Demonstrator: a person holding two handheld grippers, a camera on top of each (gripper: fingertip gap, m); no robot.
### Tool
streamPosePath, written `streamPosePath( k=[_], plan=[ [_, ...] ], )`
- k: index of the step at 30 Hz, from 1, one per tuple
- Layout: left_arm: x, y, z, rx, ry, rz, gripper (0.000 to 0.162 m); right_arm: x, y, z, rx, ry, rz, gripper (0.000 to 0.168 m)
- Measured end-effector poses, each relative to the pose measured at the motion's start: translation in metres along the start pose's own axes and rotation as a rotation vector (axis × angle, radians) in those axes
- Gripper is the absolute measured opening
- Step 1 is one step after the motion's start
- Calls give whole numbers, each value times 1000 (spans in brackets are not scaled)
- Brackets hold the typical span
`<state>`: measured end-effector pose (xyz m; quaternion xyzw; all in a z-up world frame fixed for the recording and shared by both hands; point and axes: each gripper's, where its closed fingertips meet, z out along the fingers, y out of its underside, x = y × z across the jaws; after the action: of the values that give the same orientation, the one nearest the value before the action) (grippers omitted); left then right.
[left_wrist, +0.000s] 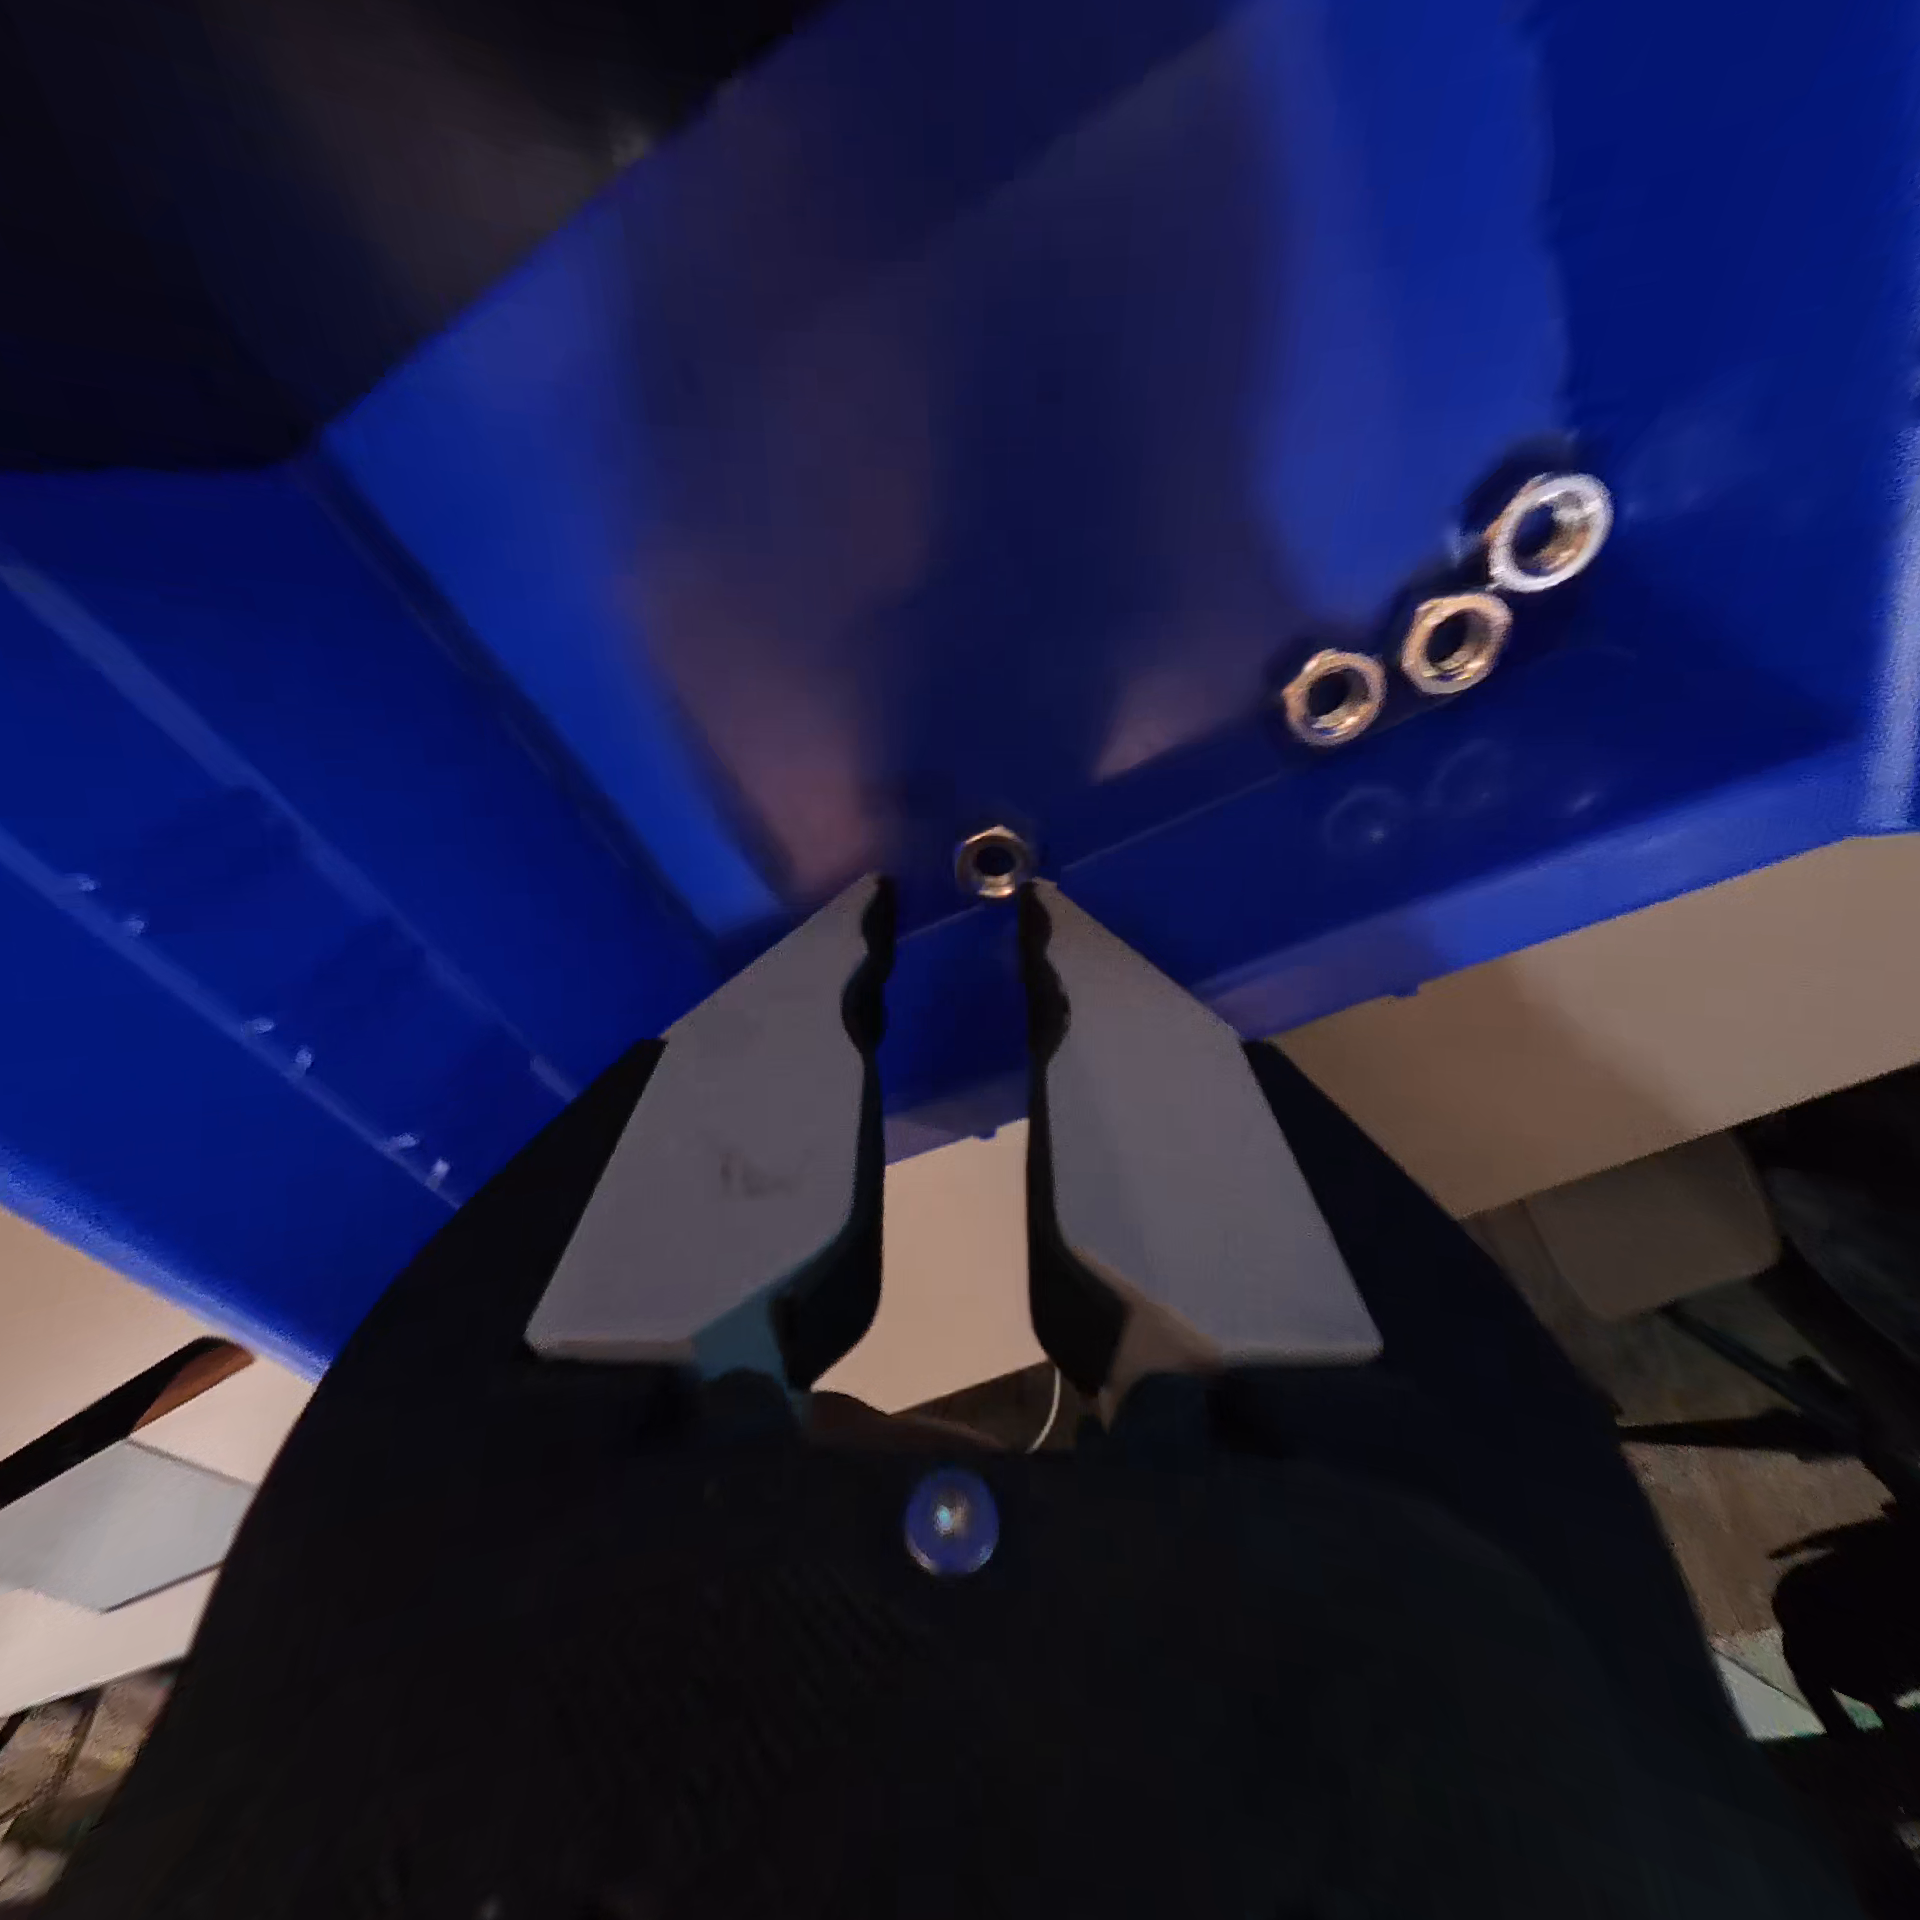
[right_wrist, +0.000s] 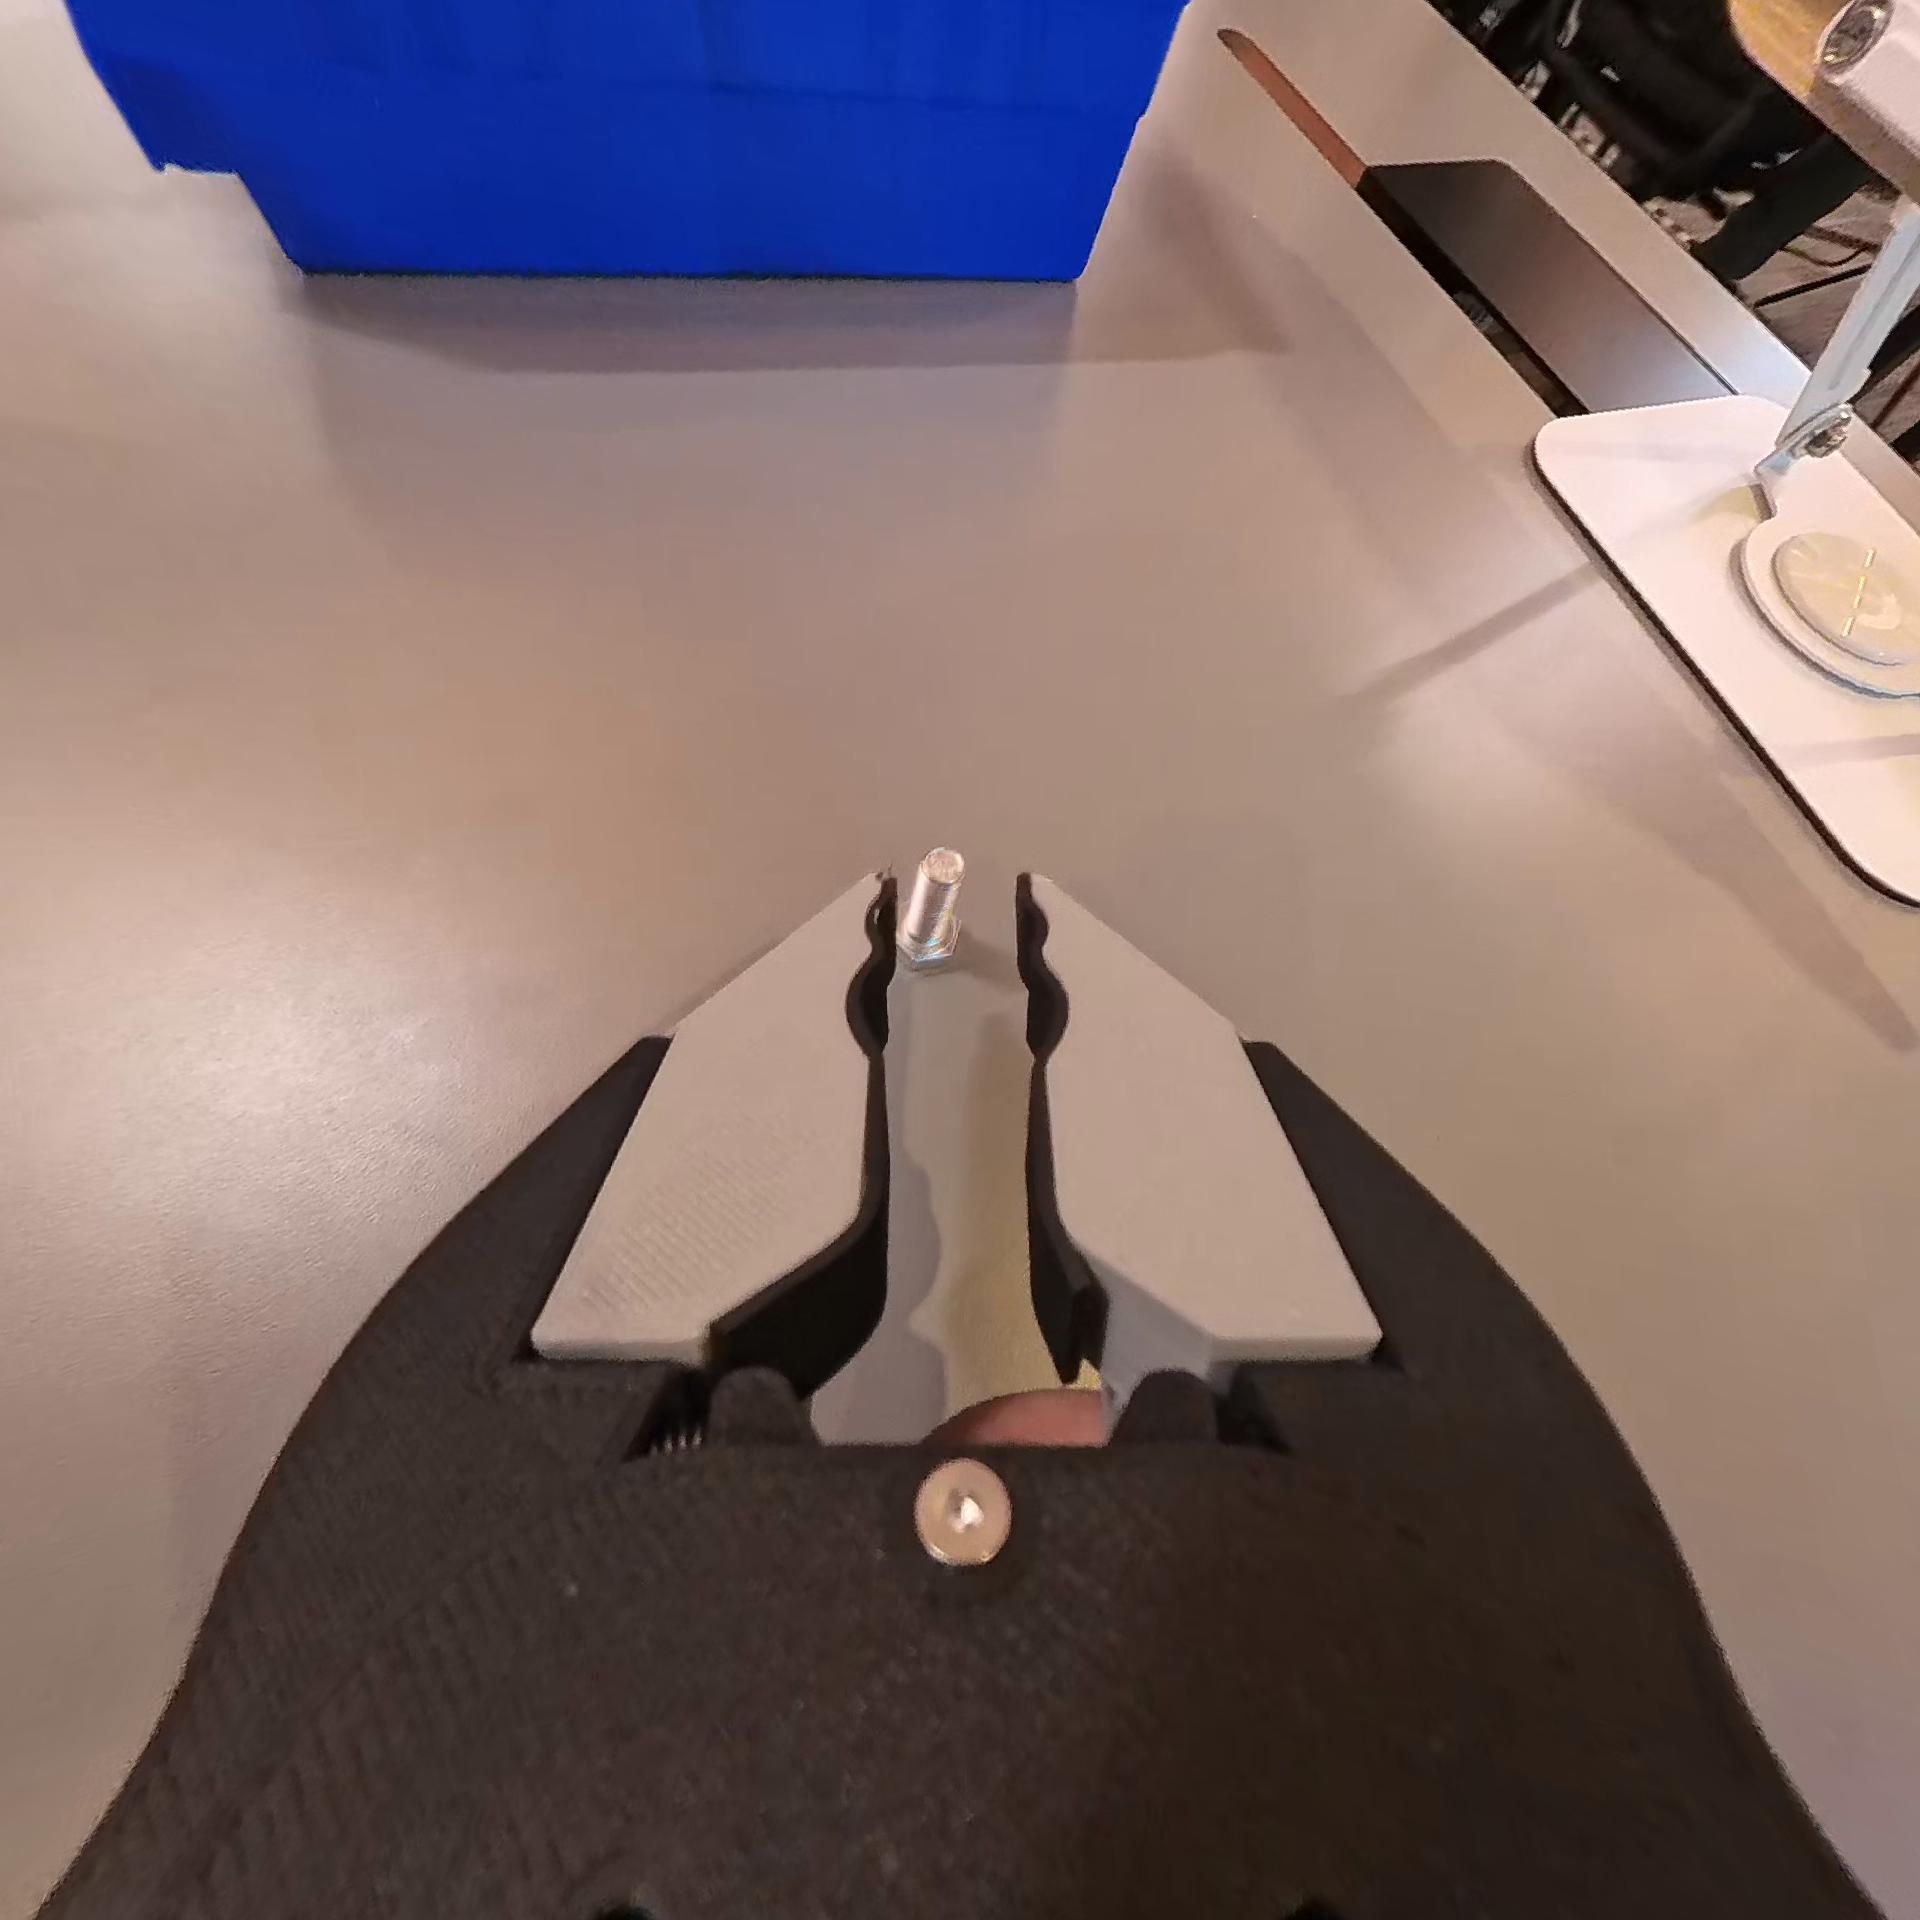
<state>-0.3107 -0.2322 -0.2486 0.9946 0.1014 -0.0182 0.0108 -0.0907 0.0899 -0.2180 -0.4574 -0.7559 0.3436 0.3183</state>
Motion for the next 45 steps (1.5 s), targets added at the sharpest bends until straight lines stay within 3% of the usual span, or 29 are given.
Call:
streamPosePath(
  k=[9, 17, 23, 27, 29, 33, 36, 41, 43, 45],
  plan=[
    [-6, -8, -7, 81, 126, -67, 36, -13, 12, 4, -52, -39, -5, 21],
    [6, -3, 7, -1, 153, -10, 40, -19, 0, -3, -8, -50, -28, 21],
    [4, -2, 12, -52, 142, 10, 16, -17, -6, -8, 23, -47, -8, 21],
    [2, -1, 13, -65, 158, 14, 16, -19, -10, -10, 36, -39, -27, 20],
    [-9, -4, 12, -55, 90, 12, 16, -20, -11, -10, 42, -41, -27, 20],
    [-21, -10, -13, 9, 21, -18, 15, -20, -11, -9, 42, -42, -21, 20],
    [-23, -22, -53, 128, -40, -31, 15, -12, -12, -12, 47, -8, -26, 20],
    [48, -83, -135, 466, -51, 101, 15, 14, -19, -27, 94, 79, 0, 18],
    [96, -110, -144, 532, -75, 222, 15, 24, -19, -32, 111, 96, 35, 18],
    [153, -133, -132, 527, -36, 370, 15, 30, -19, -35, 129, 101, 70, 18]
  ],
)
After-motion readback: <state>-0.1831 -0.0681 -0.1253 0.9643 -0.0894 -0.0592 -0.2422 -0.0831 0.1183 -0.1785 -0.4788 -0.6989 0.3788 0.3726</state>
